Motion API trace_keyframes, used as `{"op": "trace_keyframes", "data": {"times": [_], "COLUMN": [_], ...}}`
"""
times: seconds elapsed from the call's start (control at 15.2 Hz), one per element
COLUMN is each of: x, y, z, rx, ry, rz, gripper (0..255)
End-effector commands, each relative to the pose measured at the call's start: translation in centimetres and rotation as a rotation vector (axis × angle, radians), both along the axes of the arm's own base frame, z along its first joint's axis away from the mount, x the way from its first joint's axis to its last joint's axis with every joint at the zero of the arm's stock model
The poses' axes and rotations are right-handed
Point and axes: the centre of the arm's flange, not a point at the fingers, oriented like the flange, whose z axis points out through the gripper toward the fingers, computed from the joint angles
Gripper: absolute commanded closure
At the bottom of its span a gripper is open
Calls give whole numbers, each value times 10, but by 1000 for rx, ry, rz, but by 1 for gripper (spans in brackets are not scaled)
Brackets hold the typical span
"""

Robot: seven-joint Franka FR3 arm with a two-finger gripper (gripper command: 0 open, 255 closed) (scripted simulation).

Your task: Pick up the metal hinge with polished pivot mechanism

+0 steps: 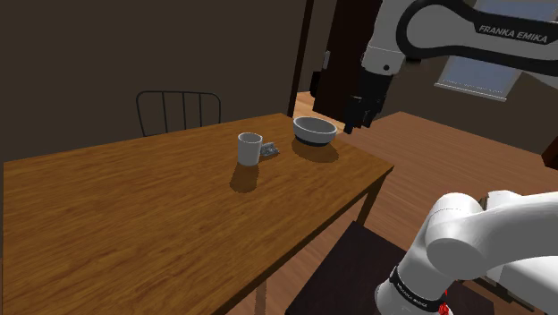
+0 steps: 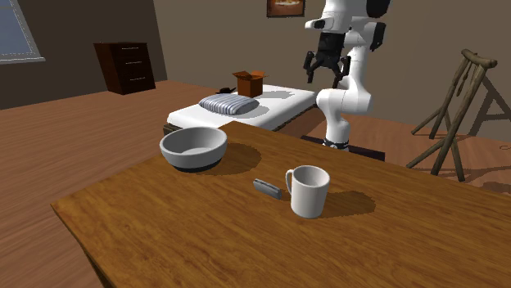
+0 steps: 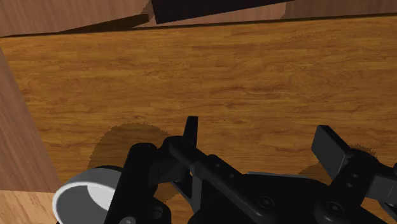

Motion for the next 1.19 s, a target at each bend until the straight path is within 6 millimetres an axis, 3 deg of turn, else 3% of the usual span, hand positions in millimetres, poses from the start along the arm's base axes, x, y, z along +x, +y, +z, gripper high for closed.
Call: {"op": "trace_keyframes", "data": {"times": [0.0,0.59,1.12], "x": [0,101,194], "y": [0,-39,-59], "z": [0,-54,-103], "rx": [0,19,36], "ry": [0,19,35], "rz": [0,172,325], "gripper": [0,0,0]}}
